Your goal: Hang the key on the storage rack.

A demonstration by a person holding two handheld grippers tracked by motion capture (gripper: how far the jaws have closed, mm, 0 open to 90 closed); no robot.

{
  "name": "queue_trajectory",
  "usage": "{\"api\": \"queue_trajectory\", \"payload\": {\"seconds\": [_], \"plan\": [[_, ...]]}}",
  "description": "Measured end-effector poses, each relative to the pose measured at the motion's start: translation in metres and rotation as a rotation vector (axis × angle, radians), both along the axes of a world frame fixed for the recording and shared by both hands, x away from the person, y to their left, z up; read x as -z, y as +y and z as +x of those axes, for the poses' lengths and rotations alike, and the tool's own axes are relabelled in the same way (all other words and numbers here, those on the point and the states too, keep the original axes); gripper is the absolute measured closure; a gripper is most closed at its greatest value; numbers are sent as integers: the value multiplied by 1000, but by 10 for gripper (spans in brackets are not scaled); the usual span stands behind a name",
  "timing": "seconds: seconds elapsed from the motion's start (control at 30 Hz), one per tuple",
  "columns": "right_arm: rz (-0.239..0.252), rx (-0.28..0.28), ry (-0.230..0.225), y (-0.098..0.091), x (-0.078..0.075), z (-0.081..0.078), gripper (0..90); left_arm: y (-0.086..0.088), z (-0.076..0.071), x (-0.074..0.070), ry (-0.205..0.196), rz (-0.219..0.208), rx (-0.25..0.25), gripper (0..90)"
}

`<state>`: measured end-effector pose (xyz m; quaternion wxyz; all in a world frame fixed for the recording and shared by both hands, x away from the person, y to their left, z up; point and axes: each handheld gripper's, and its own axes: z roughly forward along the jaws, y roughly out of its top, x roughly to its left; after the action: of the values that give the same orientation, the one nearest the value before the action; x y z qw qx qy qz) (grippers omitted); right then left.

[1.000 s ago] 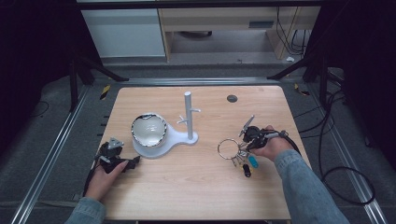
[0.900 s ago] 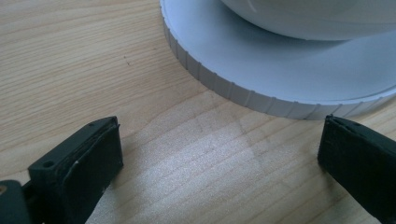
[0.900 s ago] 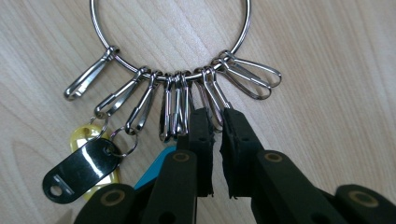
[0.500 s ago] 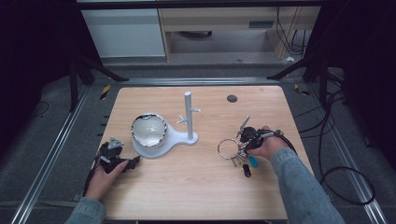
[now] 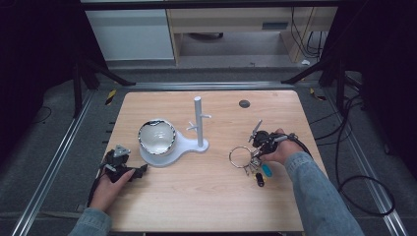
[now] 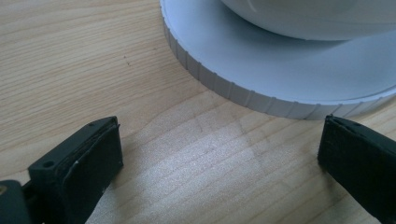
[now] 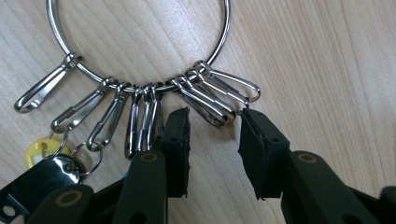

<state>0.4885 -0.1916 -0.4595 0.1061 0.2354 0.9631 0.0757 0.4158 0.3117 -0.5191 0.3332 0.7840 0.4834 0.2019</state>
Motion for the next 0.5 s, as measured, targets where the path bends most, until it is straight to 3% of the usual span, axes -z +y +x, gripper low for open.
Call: {"api": "queue_trajectory", "payload": {"seconds": [0.2, 0.5], "plan": [[1, -21, 25, 3, 1, 1, 670, 0, 0, 0, 0, 0, 0, 0], [9, -32, 51, 1, -1, -11, 729, 0, 0, 0, 0, 0, 0, 0]]}}
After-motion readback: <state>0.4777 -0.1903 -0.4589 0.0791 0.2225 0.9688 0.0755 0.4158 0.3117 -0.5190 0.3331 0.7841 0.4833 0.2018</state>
